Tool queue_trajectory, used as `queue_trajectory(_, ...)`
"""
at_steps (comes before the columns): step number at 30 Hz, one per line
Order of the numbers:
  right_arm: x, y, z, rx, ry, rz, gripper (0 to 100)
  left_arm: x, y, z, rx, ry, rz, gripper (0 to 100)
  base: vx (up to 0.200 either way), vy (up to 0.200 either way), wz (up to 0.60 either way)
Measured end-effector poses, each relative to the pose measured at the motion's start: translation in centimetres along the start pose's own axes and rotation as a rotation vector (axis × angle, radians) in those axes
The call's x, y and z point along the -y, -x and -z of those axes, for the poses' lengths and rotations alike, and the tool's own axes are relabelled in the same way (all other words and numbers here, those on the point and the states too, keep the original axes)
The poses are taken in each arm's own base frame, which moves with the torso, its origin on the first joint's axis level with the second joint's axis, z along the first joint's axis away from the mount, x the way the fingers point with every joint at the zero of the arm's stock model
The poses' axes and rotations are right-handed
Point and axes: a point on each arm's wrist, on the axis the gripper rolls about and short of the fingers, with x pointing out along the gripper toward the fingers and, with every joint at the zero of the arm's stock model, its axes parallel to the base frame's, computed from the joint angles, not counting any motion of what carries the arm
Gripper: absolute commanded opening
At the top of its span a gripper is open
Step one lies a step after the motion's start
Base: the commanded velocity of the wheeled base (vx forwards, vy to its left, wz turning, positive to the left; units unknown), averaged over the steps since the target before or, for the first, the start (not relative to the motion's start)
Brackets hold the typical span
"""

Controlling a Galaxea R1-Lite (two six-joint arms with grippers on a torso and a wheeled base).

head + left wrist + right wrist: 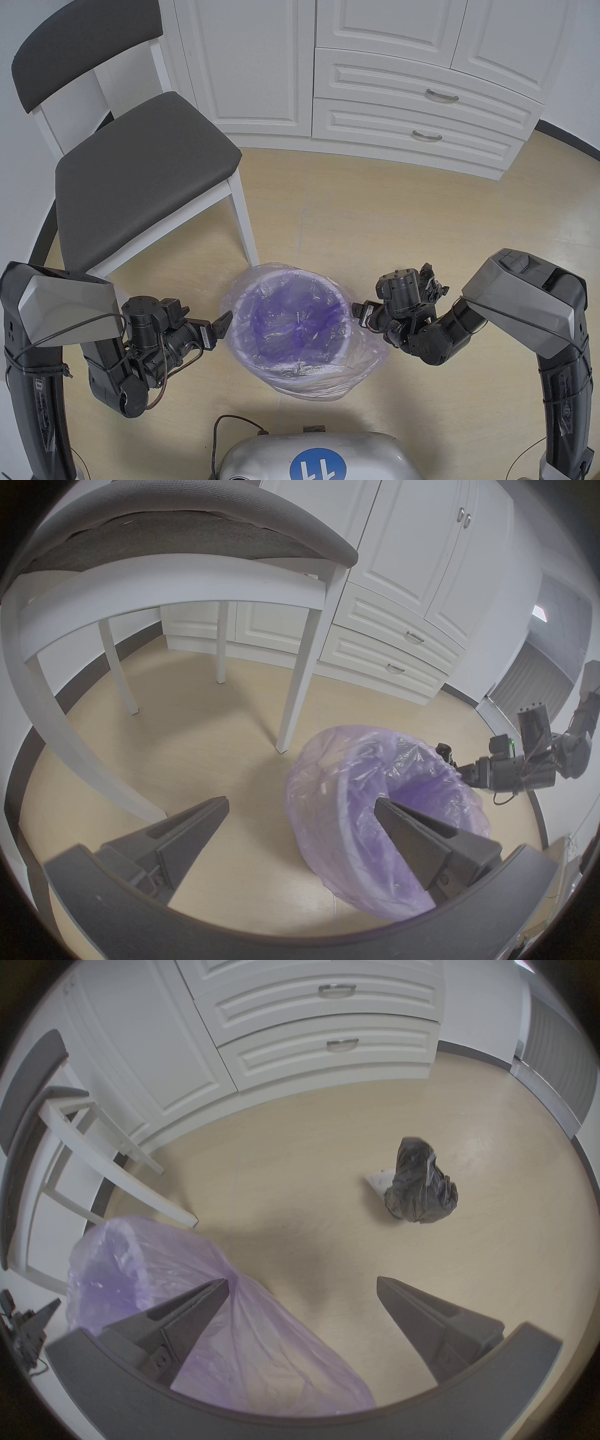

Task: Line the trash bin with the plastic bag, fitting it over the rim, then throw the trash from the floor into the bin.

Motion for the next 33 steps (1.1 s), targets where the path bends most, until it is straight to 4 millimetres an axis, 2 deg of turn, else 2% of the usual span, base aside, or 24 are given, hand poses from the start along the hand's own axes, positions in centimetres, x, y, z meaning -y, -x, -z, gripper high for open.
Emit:
queue_trajectory(4,1.2,-1.2,0.9,-0.032,0.010,0.010,100,0.0,0.1,0.0,-0.003,0.000,-0.001,100,0.000,0.000,0.00)
queue_trajectory(7,1.3,-1.4,1.2,-0.043,0.007,0.004,100,-0.1,0.1,0.1,-0.004,0.000,-0.001,100,0.000,0.000,0.00)
queue_trajectory(11,1.2,-1.1,1.0,-0.031,0.005,-0.004,100,-0.1,0.1,0.1,-0.005,0.000,-0.002,100,0.000,0.000,0.00)
queue_trajectory(14,0.8,-0.2,0.4,-0.017,0.012,-0.018,100,-0.1,0.0,0.1,-0.006,0.000,-0.002,100,0.000,0.000,0.00)
queue_trajectory(17,0.5,1.4,-0.4,-0.003,0.041,-0.031,100,-0.1,0.0,0.2,-0.007,0.000,-0.002,100,0.000,0.000,0.00)
queue_trajectory(23,0.2,6.9,-1.6,0.004,0.174,-0.072,100,0.5,0.3,0.4,-0.019,-0.008,0.013,100,0.000,0.000,0.00)
queue_trajectory(28,-1.0,11.5,-1.1,0.000,0.257,-0.139,100,2.9,1.1,1.2,-0.056,-0.031,0.069,100,0.000,0.000,0.00)
queue_trajectory(33,-2.0,14.0,-0.3,0.018,0.318,-0.155,100,4.6,1.5,2.6,-0.088,-0.068,0.027,100,0.000,0.000,0.00)
